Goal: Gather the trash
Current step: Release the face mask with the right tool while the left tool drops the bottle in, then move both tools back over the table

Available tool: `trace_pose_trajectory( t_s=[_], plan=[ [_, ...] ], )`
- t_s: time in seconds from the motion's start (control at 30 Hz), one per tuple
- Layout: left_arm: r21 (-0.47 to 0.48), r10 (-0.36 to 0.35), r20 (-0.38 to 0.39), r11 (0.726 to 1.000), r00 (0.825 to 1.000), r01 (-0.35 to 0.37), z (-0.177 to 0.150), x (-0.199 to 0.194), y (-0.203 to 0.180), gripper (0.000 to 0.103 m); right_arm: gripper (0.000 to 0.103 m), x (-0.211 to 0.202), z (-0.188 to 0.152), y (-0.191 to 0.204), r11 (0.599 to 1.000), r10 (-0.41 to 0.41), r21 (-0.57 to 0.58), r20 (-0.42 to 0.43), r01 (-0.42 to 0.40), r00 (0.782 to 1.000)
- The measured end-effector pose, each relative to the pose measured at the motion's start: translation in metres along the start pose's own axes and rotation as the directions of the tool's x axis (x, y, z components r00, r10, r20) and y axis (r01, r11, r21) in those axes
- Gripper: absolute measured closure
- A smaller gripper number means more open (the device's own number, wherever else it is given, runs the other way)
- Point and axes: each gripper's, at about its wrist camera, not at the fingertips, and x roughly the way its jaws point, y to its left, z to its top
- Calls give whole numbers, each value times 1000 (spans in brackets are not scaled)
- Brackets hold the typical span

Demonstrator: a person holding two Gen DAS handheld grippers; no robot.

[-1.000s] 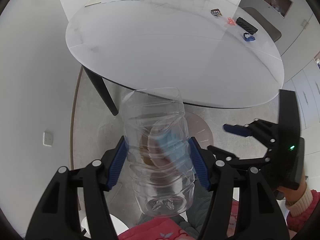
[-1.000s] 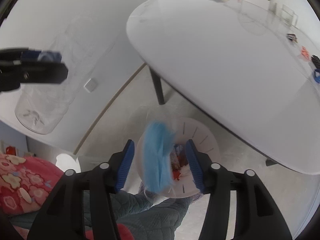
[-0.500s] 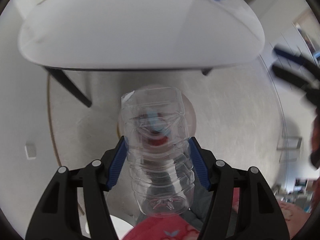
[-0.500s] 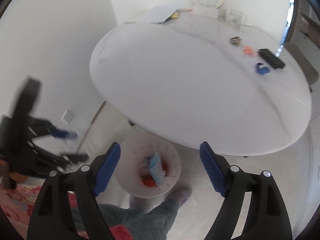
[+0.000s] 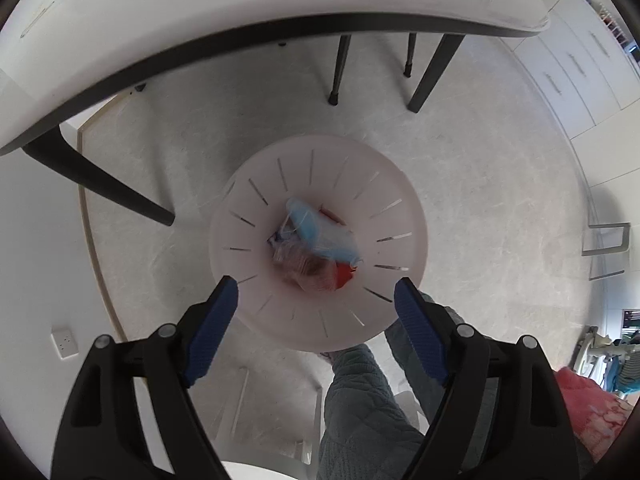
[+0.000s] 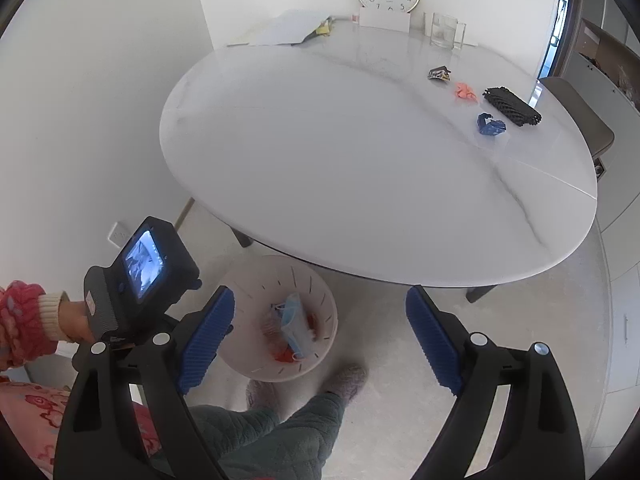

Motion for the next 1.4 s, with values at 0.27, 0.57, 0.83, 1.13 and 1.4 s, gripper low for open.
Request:
trace_pose_trajectory(
  t_s=[0.27, 0.57, 0.83, 1.13, 1.4],
  plan=[
    [-42, 5, 106, 999, 994, -1, 2, -75, 1, 17, 10, -11, 12, 0, 1000, -15, 12, 53, 14, 998],
    [-86, 107, 260, 993, 960, -87, 29, -207, 2, 8, 3, -53, 36, -17, 992, -96, 96, 180, 80, 979],
    [-134, 108, 363, 989, 926, -63, 50, -268, 6, 8, 3, -82, 40, -50, 965, -175, 234, 247, 116, 953],
    [-160, 95, 369, 986, 925, -37, 89, -255, 0, 8, 3, -55, 47, -107, 947, -160, 307, 198, 94, 967],
    [-208, 118, 379, 977, 918, -40, 175, -227, -14, 8, 3, 14, 94, -183, 959, -99, 279, 146, 55, 984]
  ],
)
